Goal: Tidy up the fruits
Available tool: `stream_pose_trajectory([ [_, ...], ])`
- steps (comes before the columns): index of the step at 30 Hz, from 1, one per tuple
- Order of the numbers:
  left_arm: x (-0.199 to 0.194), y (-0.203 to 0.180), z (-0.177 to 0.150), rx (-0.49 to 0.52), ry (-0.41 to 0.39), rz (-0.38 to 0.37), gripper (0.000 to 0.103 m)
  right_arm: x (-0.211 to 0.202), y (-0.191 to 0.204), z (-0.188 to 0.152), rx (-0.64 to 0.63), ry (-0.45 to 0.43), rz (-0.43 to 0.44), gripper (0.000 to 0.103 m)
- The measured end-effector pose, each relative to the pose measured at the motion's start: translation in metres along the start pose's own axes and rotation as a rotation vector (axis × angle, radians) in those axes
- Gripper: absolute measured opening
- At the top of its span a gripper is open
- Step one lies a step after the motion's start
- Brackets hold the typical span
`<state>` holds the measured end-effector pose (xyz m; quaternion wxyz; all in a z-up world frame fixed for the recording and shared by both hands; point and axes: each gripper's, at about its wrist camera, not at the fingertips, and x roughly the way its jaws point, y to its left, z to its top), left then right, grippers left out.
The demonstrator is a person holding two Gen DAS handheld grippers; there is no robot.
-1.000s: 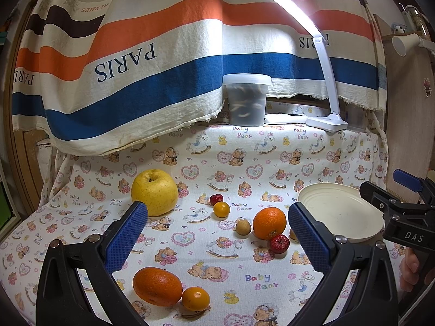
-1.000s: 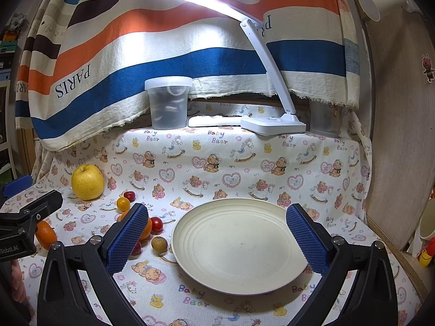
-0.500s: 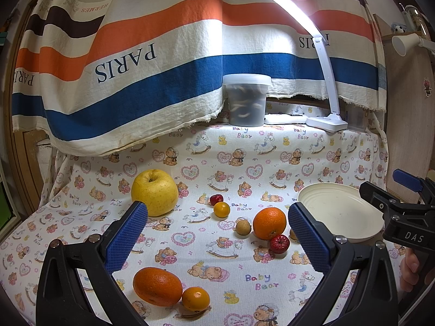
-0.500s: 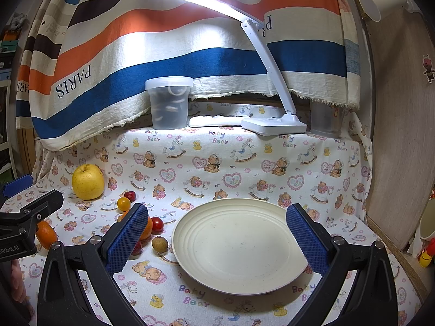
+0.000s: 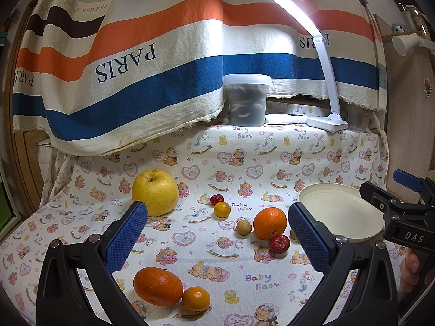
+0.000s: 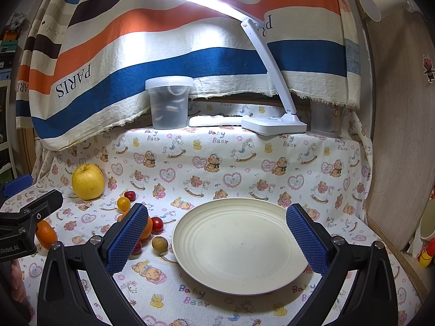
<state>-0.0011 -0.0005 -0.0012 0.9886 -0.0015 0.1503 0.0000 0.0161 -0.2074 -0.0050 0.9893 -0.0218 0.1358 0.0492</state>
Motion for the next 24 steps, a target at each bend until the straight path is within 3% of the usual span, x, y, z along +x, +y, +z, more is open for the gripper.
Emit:
stream_pose_trajectory([
  [24, 0.0027, 0.0058, -0.0003, -0.009, 0.012, 0.006, 0.103, 0.0003, -0.0050, -0.0029, 0.025, 0.003, -0.034, 0.102],
])
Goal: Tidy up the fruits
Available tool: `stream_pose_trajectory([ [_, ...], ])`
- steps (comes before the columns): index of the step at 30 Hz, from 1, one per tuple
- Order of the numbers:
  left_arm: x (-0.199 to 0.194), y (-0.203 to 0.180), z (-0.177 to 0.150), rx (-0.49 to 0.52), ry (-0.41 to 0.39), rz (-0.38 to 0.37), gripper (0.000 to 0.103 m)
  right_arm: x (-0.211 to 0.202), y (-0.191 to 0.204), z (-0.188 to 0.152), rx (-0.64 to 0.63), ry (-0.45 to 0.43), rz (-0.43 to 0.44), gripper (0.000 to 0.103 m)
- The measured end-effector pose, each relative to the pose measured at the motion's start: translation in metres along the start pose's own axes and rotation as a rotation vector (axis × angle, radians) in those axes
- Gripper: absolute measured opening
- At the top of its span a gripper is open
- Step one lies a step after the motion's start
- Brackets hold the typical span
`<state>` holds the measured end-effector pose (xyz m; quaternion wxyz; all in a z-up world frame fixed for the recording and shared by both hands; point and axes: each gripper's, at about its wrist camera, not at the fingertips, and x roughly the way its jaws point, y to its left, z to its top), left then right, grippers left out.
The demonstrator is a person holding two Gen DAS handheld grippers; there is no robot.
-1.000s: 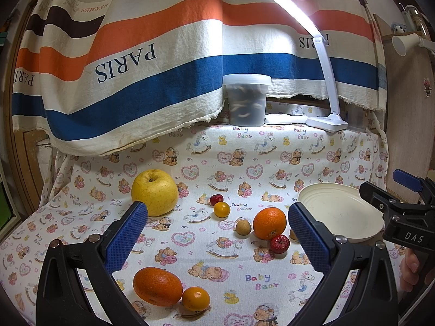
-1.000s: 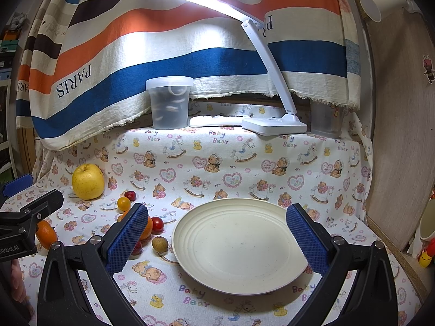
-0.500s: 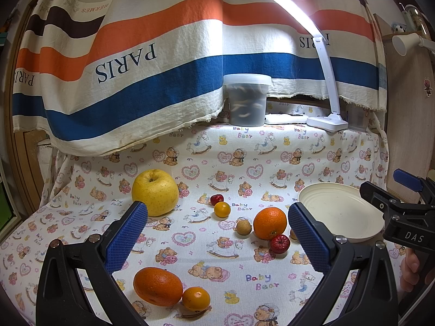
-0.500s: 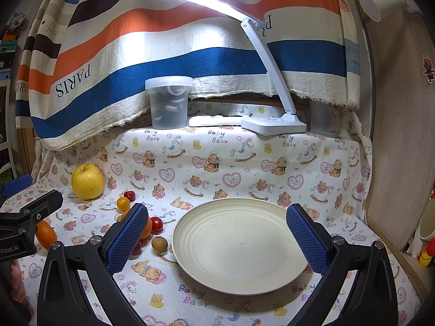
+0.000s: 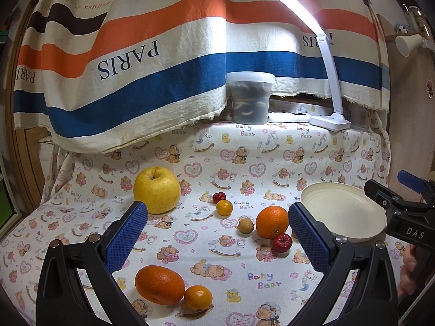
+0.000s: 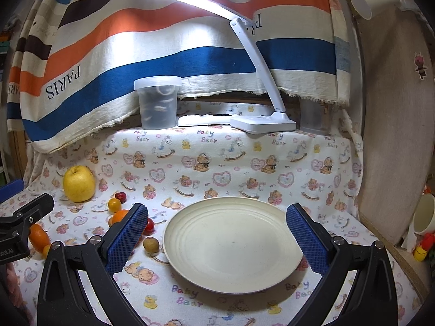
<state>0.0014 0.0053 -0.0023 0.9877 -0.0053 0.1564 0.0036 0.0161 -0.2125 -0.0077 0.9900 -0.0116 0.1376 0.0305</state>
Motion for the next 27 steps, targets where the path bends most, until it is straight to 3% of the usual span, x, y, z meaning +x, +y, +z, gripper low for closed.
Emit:
stream_pose_trajectory([
  [10, -0.001, -0.007, 0.000, 0.029, -0.004, -0.017, 0.103, -0.003, 0.004, 0.003, -0.014, -0.011, 0.017, 0.102],
  [20, -0.001, -0.002, 0.000, -0.004, 0.006, 0.057, 0.103, -0.002, 0.005, 0.002, -0.024, -0.003, 0.020, 0.102],
  [25, 0.011, 0.002, 0.002, 0.002, 0.124, 0.015, 0.103, -0.001, 0.003, 0.001, -0.013, 0.004, 0.006, 0.102],
  [27, 0.015, 0.009, 0.005, -0.042, 0.225, 0.007, 0.103, 0.000, 0.003, 0.001, -0.018, 0.010, 0.017, 0.102],
])
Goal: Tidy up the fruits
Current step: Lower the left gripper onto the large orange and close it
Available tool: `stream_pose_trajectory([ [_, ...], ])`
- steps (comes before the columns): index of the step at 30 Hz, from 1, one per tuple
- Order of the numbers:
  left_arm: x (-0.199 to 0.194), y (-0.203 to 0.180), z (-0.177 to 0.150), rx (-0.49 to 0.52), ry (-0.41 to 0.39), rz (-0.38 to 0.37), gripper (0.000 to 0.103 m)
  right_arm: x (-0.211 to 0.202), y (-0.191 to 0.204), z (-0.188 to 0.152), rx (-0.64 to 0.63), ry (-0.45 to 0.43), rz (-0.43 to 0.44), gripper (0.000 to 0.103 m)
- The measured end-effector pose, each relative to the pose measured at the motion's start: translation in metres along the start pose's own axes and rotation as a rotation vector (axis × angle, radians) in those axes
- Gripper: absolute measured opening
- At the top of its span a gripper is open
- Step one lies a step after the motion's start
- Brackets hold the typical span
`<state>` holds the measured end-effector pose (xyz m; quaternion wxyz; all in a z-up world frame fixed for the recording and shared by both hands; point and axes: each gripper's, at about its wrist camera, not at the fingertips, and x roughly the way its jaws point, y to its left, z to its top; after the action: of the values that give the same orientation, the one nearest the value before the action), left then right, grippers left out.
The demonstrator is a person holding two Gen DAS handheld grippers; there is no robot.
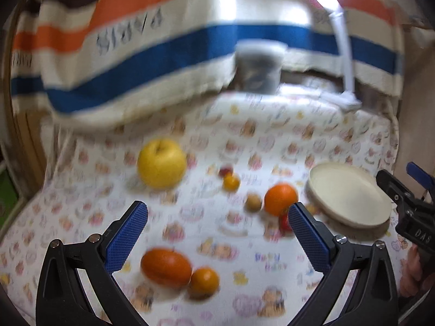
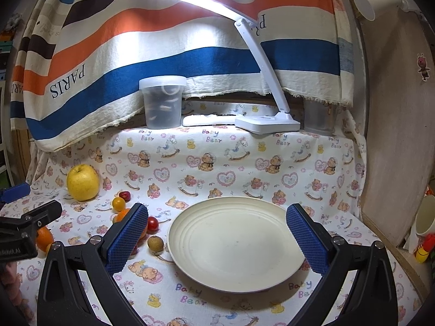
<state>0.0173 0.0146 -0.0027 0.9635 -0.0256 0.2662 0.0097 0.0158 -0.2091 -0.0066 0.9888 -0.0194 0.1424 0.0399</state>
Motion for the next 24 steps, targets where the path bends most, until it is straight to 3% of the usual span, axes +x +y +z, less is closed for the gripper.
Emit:
stream_pose_trajectory([
  [1, -0.001, 0.005, 0.001, -0.020, 0.034, -0.036, 0.103, 0.000, 0.000, 0.000, -0.003, 0.007, 0.003, 0.102],
  [3, -0.005, 0.015, 0.001, -0.044, 0.074, -0.037, 0.101, 0.000, 0.001, 0.000, -0.002, 0.017, 0.007, 0.102],
  [5, -0.008, 0.022, 0.001, -0.035, 0.111, -0.012, 0.090, 0.001, 0.001, 0.001, 0.002, 0.032, 0.025, 0.102],
  [9, -0.015, 0.035, -0.004, -0.038, 0.156, 0.000, 0.089, -0.001, 0.003, 0.002, 0.009, 0.046, 0.044, 0.102],
  [14, -0.018, 0.034, -0.012, -0.029, 0.243, -0.043, 0.089, -0.007, 0.004, 0.004, 0.001, 0.036, 0.059, 0.102],
  [19, -0.013, 0.026, -0.022, 0.004, 0.323, -0.031, 0.082, -0.007, 0.000, 0.006, 0.018, 0.037, 0.056, 0.102],
  [24, -0.004, 0.033, -0.022, -0.049, 0.381, -0.013, 0.077, -0.003, -0.001, 0.004, 0.011, 0.044, 0.044, 0.102],
])
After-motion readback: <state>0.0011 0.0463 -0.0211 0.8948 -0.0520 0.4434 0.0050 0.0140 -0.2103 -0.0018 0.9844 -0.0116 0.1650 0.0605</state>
